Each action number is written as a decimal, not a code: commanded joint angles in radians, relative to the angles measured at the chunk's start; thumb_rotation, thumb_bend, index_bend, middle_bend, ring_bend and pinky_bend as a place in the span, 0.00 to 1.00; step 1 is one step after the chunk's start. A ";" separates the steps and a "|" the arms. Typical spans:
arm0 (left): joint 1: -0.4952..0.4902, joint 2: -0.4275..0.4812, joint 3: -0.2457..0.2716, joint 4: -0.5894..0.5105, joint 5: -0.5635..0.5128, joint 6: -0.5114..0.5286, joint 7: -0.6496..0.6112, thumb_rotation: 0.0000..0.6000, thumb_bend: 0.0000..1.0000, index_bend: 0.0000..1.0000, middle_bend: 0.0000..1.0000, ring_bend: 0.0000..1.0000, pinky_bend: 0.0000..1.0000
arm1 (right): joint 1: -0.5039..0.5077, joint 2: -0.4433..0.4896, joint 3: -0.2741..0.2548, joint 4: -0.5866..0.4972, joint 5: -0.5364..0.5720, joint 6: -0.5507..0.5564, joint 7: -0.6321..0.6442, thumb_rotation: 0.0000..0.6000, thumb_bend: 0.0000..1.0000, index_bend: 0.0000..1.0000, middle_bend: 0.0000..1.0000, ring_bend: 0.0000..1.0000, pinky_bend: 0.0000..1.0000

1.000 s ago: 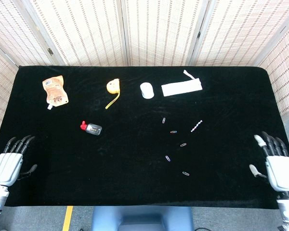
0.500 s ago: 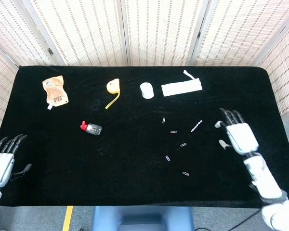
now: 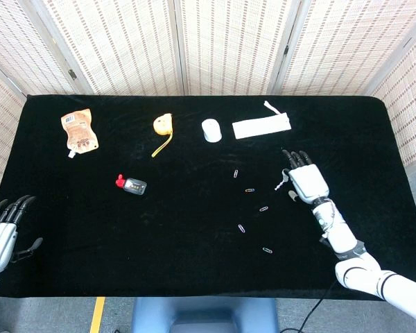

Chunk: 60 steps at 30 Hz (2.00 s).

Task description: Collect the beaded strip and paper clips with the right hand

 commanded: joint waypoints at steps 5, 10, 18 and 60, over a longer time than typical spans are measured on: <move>0.006 0.003 0.001 0.003 0.007 0.009 -0.010 1.00 0.35 0.04 0.11 0.15 0.06 | 0.026 -0.055 -0.023 0.076 -0.004 -0.007 0.004 1.00 0.29 0.49 0.00 0.00 0.00; 0.003 0.000 0.000 0.002 0.005 0.001 -0.002 1.00 0.35 0.04 0.11 0.15 0.06 | 0.039 -0.081 -0.033 0.128 -0.008 -0.012 0.020 1.00 0.29 0.49 0.00 0.00 0.00; 0.006 0.001 -0.001 0.003 0.005 0.006 -0.007 1.00 0.35 0.04 0.11 0.15 0.06 | 0.069 -0.125 -0.035 0.199 0.003 -0.047 0.039 1.00 0.31 0.50 0.00 0.00 0.00; 0.018 0.007 -0.002 0.006 0.017 0.022 -0.028 1.00 0.36 0.03 0.11 0.16 0.06 | 0.115 -0.213 -0.038 0.313 0.065 -0.113 0.037 1.00 0.40 0.61 0.00 0.00 0.00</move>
